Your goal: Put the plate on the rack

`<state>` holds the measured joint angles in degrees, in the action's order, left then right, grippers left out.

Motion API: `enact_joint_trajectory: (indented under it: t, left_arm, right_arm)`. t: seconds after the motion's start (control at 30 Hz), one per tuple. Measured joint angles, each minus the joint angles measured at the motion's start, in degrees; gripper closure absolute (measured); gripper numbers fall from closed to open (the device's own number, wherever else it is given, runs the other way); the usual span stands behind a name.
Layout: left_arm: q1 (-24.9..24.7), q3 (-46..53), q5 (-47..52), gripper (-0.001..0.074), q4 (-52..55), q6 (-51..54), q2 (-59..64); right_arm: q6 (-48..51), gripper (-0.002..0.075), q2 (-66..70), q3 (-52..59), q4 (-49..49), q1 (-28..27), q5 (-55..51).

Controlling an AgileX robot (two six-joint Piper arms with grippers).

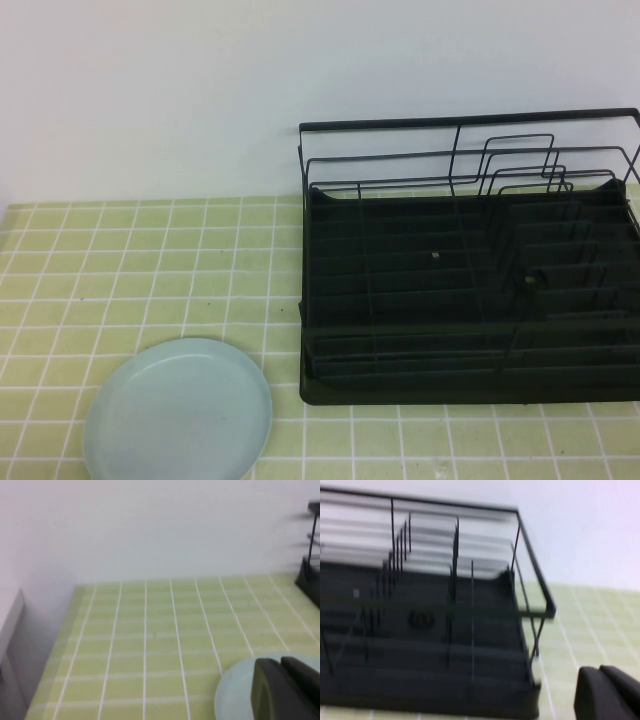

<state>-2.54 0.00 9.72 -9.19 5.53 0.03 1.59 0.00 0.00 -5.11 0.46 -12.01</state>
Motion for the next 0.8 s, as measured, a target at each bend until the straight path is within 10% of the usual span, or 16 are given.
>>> enact_joint_trajectory:
  t: [0.47,0.8]
  left_arm:
    - [0.0,0.0,-26.0,0.0735,0.0,0.0,0.0]
    - [0.0,0.0,-29.4,0.0735,0.0,-1.2,0.0]
  right_arm:
    - [0.0,0.0727,0.0,0.0,-0.1,0.0,34.9]
    - [0.4,0.0727,0.0,0.0,1.1,0.0,39.4]
